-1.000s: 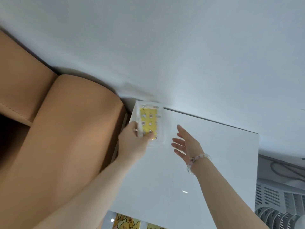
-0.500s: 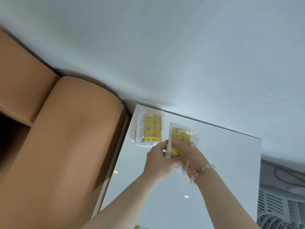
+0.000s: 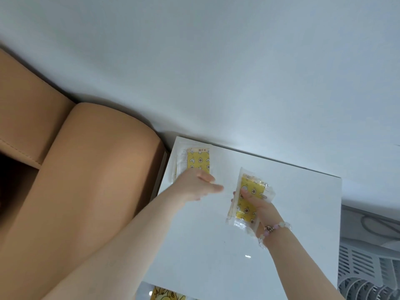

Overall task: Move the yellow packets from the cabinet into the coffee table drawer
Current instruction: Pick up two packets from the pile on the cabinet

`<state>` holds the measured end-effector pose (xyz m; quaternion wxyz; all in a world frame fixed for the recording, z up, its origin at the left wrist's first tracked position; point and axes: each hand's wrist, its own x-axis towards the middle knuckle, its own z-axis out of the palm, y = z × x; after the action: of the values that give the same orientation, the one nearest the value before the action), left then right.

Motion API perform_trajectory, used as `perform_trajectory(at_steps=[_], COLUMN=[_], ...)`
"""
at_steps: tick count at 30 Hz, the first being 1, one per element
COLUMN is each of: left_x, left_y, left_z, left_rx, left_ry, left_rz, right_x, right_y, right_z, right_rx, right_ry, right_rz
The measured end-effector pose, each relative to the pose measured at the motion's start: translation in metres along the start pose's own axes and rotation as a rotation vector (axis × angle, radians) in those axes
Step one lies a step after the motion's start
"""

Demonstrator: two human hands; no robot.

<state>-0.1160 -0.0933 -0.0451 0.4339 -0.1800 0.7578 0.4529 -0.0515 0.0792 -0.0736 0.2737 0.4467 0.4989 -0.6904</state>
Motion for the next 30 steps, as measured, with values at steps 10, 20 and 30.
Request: perform_trajectory(at_steps=[10, 20, 30], left_x=[0.038, 0.043, 0.038], left_y=[-0.013, -0.016, -0.043], left_z=[0.008, 0.024, 0.02], left_rx=[-0.058, 0.098, 0.168], left_ry=[0.676, 0.699, 0.668], left_rz=[-0.145, -0.14, -0.024], right_x=[0.001, 0.004, 0.004], right_y=[0.019, 0.021, 0.02], right_z=[-0.02, -0.027, -0.026], right_rx=[-0.123, -0.141, -0.137], right_ry=[0.073, 0.1, 0.143], right_rz=[0.042, 0.009, -0.023])
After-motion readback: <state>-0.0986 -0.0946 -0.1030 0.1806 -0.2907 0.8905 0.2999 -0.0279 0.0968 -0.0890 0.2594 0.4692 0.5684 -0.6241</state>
